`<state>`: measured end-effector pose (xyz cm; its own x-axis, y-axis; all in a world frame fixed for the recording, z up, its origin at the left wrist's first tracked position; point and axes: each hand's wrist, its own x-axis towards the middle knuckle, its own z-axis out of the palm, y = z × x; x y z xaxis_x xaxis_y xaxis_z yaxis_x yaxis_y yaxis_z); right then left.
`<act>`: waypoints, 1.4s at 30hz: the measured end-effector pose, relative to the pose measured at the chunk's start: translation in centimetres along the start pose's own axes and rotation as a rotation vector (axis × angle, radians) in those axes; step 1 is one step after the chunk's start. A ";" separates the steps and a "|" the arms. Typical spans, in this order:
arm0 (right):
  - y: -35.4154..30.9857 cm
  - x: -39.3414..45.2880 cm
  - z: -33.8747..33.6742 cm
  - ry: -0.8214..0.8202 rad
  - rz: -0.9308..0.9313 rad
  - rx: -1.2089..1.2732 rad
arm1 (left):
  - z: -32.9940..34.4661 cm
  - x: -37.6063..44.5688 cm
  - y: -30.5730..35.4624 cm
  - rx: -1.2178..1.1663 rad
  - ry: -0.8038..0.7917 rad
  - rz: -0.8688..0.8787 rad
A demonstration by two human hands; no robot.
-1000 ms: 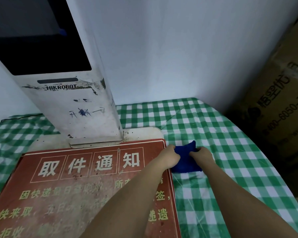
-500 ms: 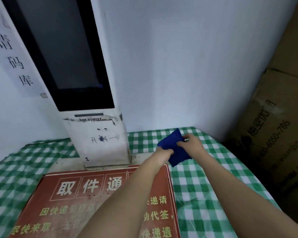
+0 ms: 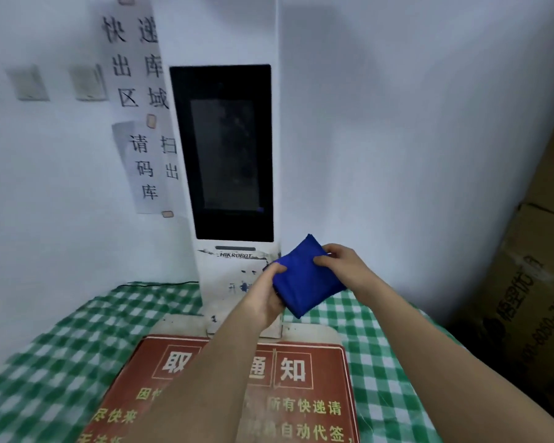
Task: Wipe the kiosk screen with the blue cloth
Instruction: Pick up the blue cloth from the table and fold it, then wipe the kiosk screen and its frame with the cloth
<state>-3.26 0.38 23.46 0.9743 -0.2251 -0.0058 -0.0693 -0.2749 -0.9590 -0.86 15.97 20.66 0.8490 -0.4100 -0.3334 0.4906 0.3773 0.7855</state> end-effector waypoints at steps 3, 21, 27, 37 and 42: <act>-0.8 0.4 2.6 0.112 -0.065 -0.218 | -1.4 -0.7 1.6 0.193 0.117 0.092; -8.3 -3.8 26.5 0.507 -0.550 -1.077 | -15.3 -7.8 13.9 0.070 0.042 0.054; -9.7 -4.0 28.6 0.551 -0.677 -1.076 | -17.2 -8.5 16.2 0.153 -0.016 0.084; -13.7 -1.7 27.1 0.511 -0.490 -0.761 | -12.9 -8.8 20.4 0.296 -0.007 0.186; -16.5 0.1 24.0 0.621 -0.510 -0.739 | -9.5 -8.1 23.0 0.490 0.024 0.325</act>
<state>3.11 27.37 32.47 0.6608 -0.3010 0.6876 -0.0015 -0.9166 -0.3998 5.39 35.81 36.47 0.9478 -0.3161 -0.0425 0.0613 0.0498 0.9969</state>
